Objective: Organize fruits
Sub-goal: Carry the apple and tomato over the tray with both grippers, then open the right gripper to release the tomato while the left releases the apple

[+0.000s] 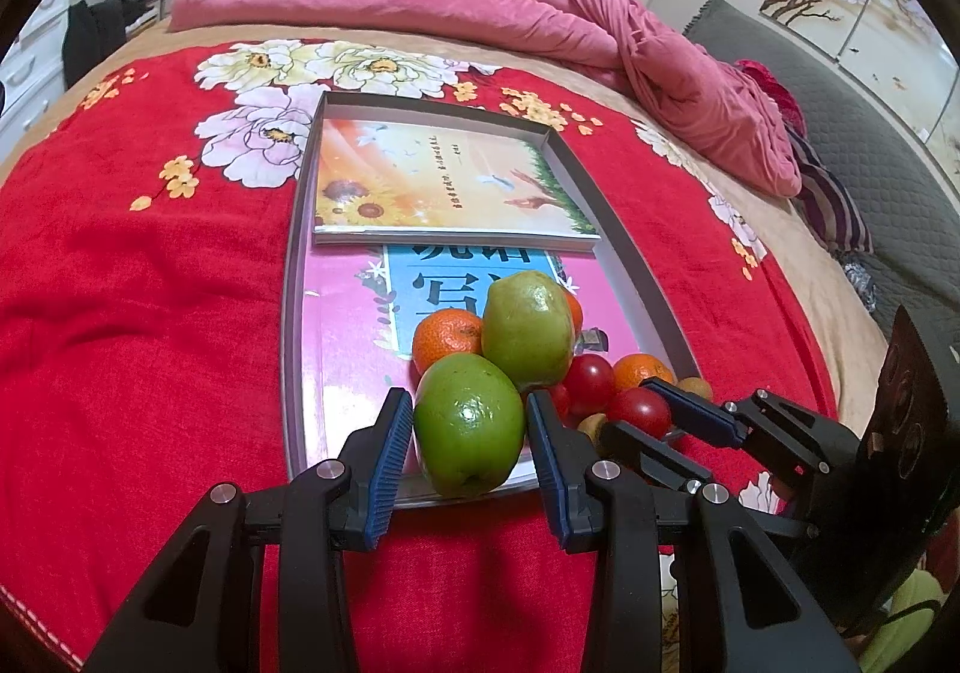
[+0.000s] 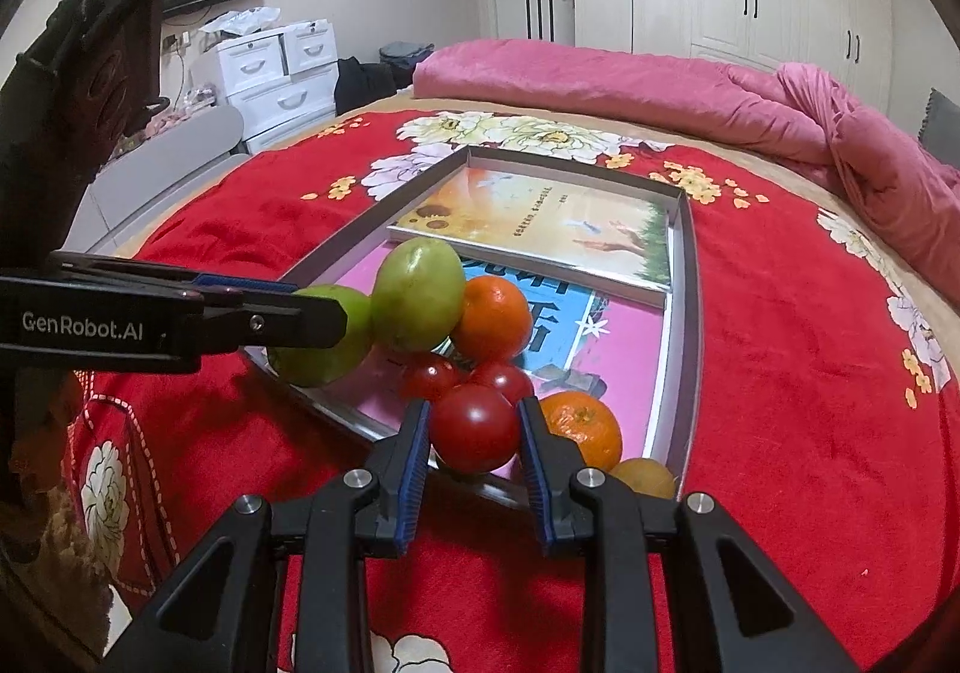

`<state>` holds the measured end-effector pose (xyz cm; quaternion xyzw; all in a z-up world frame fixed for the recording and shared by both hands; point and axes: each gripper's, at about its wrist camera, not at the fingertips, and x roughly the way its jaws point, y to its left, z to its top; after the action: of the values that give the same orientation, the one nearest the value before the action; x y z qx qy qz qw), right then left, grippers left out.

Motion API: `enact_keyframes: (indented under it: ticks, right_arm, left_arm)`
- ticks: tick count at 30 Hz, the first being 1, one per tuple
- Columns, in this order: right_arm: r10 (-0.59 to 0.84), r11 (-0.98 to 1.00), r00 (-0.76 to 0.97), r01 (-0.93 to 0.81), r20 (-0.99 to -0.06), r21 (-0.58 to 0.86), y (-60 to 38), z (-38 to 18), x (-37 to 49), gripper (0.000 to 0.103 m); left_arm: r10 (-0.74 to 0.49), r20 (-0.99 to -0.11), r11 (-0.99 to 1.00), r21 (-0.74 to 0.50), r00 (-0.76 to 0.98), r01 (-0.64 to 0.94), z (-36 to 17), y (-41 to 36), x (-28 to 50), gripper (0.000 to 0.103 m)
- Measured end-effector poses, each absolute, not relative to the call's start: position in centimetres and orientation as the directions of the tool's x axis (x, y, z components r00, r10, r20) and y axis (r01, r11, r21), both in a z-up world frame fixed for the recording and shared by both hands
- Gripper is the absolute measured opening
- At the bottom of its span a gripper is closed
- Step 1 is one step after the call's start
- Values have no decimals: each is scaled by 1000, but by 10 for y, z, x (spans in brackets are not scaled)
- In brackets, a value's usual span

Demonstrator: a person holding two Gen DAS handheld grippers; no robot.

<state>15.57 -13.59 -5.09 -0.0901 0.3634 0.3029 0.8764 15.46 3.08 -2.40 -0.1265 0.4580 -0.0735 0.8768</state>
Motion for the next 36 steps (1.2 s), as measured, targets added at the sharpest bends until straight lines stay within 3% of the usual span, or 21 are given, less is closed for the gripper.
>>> enact_keyframes:
  ticks: [9,13,21,36]
  right_arm:
    - [470,807,557,-586,-685,77,-139,-51,154,32]
    - [470,810,565,-581,-679,78,-142,-49,152,41]
    - [471,816,570,-571,-673,87,-147,-46,150,45]
    - [470,820,574,-565,-670,91,-149,-45,149,47]
  left_arm:
    - [-245,-785,957,-289,569,13,-25,31,155,41]
    - [-245,-784,957,-290,570,12,-25,31,155,41]
    - [-240,-788,958,-288,566,6,-28,31,157,41]
    - [-238,-796,955,-295,556,-14,-34,37,158,41]
